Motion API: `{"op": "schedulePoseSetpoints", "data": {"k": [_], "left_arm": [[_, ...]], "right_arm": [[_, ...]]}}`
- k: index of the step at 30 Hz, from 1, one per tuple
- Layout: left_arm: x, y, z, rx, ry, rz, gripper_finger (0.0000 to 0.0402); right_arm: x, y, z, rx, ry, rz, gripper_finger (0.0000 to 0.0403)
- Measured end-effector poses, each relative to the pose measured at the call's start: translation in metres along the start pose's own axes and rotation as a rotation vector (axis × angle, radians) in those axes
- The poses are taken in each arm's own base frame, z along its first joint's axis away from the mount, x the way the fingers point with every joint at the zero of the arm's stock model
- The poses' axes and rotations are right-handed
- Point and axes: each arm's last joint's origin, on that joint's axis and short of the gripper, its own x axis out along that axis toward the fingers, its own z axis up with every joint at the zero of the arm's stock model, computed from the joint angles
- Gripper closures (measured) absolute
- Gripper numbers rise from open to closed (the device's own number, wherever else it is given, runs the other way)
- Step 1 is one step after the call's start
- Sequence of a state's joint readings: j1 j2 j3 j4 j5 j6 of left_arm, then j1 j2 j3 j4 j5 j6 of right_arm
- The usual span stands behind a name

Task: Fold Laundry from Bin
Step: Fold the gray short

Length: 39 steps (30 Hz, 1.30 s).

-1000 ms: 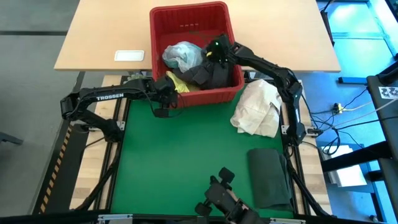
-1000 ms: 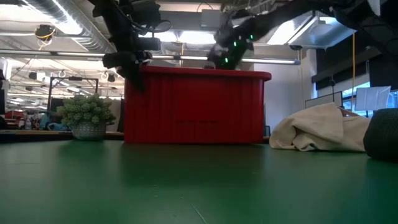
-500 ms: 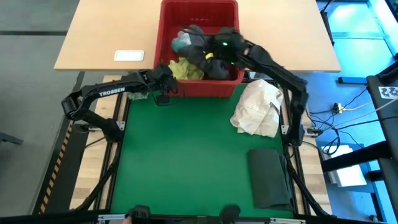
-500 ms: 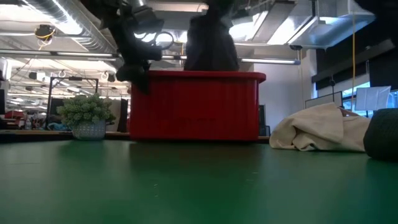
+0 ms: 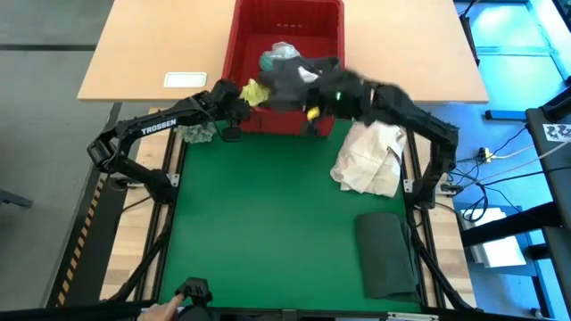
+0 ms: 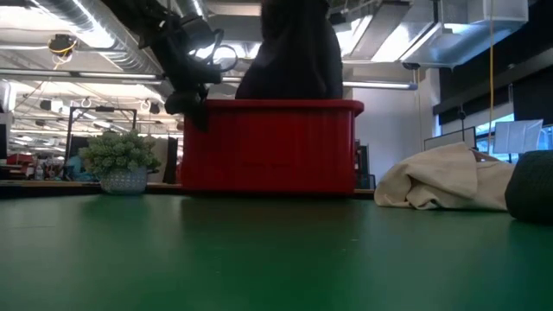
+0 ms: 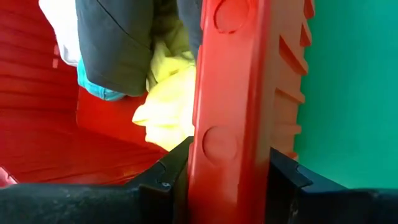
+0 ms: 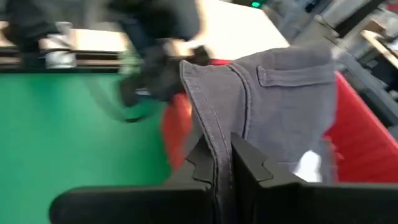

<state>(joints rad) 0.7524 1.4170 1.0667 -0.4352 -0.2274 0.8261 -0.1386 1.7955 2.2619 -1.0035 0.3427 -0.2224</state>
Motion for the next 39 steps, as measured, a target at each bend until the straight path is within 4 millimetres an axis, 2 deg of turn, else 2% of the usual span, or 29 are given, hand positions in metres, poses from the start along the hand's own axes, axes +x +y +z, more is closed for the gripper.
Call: {"op": "schedulePoseSetpoints", "data": {"k": [4, 8, 11, 14, 19, 28, 33, 39], "left_arm": [[0.001, 0.01, -0.004, -0.031, -0.083, -0.029, 0.0268], [0.003, 0.016, -0.006, -0.051, -0.114, -0.008, 0.0268], [0.003, 0.016, -0.006, -0.066, -0.118, -0.009, 0.0268], [0.003, 0.016, -0.006, -0.069, -0.118, -0.009, 0.0268], [-0.001, 0.016, -0.004, -0.075, -0.11, 0.012, 0.0257], [-0.035, 0.029, -0.005, -0.118, -0.085, 0.131, 0.0178], [-0.049, 0.031, -0.005, -0.119, -0.106, 0.154, 0.0144], [-0.065, 0.037, 0.002, -0.148, -0.177, 0.221, 0.0133]], "right_arm": [[0.0, 0.041, -0.005, -0.064, 0.027, 0.009, 0.0382], [-0.006, 0.071, -0.021, -0.062, 0.03, -0.007, 0.0382], [-0.008, 0.093, -0.038, -0.038, -0.022, 0.05, 0.0382], [-0.005, 0.11, -0.063, 0.011, -0.076, 0.154, 0.0382], [0.012, 0.127, -0.109, 0.104, -0.139, 0.282, 0.0382], [0.047, 0.146, -0.169, 0.155, -0.1, 0.284, 0.0369], [0.066, 0.154, -0.188, 0.168, -0.042, 0.293, 0.0377], [0.084, 0.163, -0.201, 0.156, 0.019, 0.359, 0.0365]]}}
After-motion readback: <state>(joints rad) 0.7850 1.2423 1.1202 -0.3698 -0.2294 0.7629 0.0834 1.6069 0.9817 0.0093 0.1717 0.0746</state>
